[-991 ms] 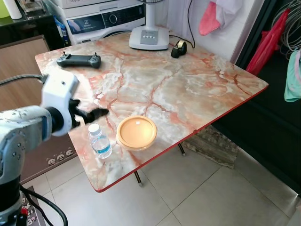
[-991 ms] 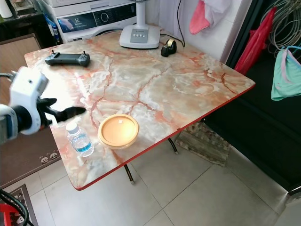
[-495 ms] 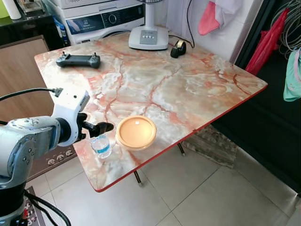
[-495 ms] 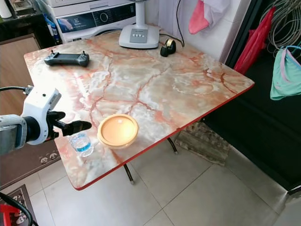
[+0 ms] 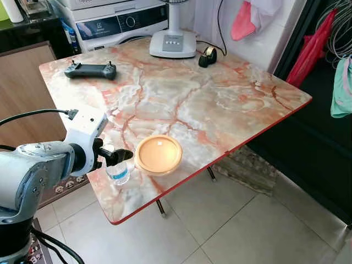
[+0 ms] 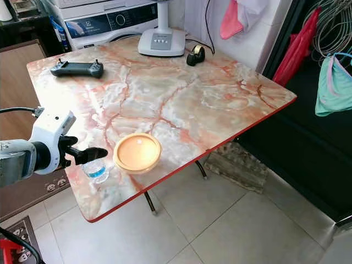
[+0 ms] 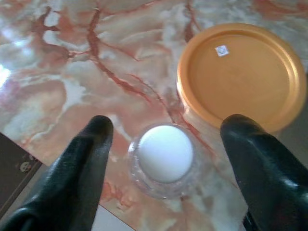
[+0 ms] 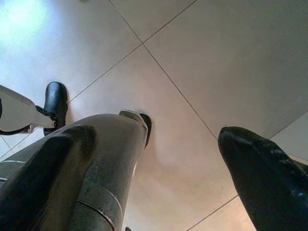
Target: Restocking fridge
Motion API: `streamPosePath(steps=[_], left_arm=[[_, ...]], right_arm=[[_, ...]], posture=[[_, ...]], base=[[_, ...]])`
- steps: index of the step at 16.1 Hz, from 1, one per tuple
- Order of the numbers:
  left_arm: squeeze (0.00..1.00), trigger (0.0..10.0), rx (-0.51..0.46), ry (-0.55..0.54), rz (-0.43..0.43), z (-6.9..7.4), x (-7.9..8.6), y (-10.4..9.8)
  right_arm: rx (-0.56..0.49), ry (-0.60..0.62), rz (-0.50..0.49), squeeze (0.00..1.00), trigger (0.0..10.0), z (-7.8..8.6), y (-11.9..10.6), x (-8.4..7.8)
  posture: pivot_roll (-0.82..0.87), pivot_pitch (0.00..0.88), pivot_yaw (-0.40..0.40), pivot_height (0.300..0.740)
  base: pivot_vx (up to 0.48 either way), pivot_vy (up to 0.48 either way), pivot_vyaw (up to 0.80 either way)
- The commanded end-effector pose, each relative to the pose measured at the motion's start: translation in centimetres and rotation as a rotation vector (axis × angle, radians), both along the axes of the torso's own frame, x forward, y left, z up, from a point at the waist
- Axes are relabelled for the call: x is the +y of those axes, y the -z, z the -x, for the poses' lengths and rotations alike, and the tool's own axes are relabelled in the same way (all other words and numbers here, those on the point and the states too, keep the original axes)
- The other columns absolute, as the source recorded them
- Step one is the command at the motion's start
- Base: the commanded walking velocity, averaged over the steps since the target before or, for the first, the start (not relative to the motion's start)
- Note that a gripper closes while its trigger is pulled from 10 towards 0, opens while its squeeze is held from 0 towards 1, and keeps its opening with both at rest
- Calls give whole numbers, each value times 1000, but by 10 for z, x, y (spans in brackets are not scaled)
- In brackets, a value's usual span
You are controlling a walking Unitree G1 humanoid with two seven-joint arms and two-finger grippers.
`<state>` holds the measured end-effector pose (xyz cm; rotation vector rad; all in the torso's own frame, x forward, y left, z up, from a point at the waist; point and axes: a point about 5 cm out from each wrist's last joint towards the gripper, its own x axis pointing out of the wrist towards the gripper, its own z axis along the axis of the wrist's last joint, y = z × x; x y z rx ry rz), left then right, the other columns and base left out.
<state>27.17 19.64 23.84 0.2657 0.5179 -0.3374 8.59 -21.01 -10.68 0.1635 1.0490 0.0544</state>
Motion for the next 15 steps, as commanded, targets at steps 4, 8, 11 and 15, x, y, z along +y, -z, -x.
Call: streamPosePath(steps=[4,8,11,15], left_arm=[[0,10000,2,-53,-13,-1,7,4],[0,10000,0,-60,-8,-1,9,5],[0,3255,-8,-59,26,-3,9,4],[0,2314,-9,-46,47,-3,7,3]], right_arm=[[53,-5,-1,0,10000,13,3,-2],[56,-10,-1,0,10000,14,3,-2],[57,-20,-1,0,10000,14,3,-2],[59,-30,-1,0,10000,13,3,-2]], posture=[[226,108,-45,740],[229,106,-46,740],[224,106,-46,740],[221,108,-44,740]], base=[[0,0,0],[0,0,0],[0,0,0],[0,0,0]])
